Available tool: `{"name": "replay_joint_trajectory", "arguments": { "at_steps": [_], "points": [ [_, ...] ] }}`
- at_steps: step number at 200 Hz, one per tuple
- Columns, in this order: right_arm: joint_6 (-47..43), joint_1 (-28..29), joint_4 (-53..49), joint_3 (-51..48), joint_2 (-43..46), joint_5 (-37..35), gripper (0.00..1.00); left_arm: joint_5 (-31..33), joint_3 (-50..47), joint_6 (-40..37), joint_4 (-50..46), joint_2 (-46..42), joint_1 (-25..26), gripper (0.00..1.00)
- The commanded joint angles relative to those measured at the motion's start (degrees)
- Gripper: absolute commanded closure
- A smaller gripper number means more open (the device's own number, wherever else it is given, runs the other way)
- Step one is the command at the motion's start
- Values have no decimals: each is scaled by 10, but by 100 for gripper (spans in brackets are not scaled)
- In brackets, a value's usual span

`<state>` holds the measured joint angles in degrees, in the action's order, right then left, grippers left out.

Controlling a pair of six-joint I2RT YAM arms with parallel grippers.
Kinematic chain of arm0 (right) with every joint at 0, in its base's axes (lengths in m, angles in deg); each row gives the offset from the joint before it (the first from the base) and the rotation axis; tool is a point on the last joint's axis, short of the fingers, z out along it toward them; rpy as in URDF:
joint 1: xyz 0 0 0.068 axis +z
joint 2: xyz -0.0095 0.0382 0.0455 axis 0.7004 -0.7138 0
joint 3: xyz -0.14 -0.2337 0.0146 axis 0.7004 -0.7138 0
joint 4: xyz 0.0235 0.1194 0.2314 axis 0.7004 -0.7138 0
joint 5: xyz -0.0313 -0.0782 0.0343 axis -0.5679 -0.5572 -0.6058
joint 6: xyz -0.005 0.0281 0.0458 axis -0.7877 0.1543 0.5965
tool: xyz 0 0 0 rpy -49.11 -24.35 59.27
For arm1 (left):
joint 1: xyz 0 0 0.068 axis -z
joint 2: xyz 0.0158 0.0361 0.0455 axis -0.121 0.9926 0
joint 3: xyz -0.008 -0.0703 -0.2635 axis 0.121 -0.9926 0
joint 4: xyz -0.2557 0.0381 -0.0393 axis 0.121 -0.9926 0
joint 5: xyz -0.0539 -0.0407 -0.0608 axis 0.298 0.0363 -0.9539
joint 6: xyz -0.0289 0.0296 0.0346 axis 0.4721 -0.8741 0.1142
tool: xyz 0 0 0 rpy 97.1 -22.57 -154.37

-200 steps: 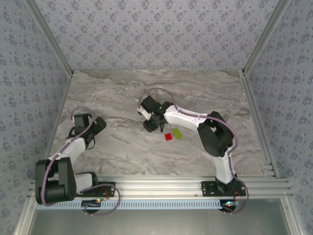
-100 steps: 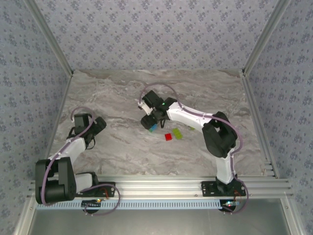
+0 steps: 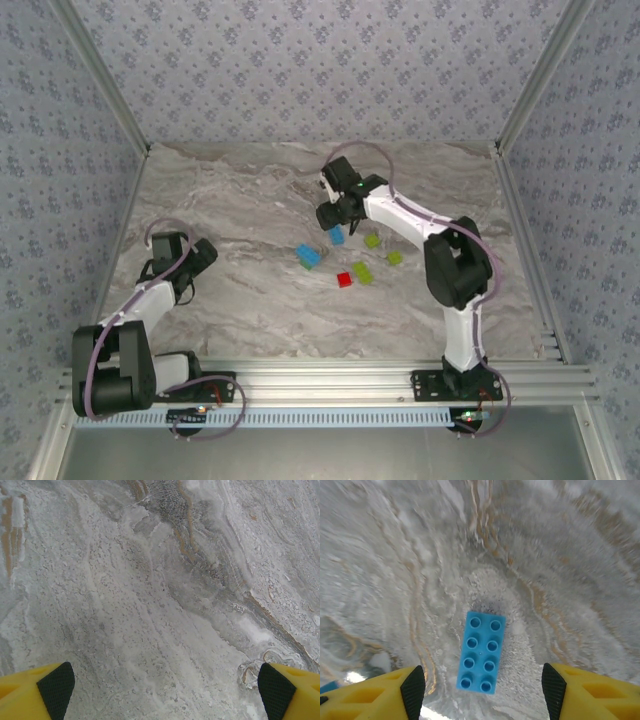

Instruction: Assemble a carrot with lego

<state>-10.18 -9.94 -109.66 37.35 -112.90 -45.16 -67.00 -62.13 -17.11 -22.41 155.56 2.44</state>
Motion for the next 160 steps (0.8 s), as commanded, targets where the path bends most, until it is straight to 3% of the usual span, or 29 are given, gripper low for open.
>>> {"name": "replay_joint_trajectory", "arguments": {
  "at_steps": [1, 93, 125, 160],
  "points": [
    [24, 3, -5, -1, -30, -5, 34, -8, 20, -7, 4, -2, -6, 3],
    [29, -8, 4, 5, -87, 4, 37, -11, 23, -8, 6, 4, -6, 3],
    [29, -8, 12, 5, -97, 6, 46, -12, 25, -9, 6, 6, -6, 3],
    [22, -7, 20, 2, -93, 4, 62, -13, 25, -10, 7, 6, -6, 3]
  ]
}}
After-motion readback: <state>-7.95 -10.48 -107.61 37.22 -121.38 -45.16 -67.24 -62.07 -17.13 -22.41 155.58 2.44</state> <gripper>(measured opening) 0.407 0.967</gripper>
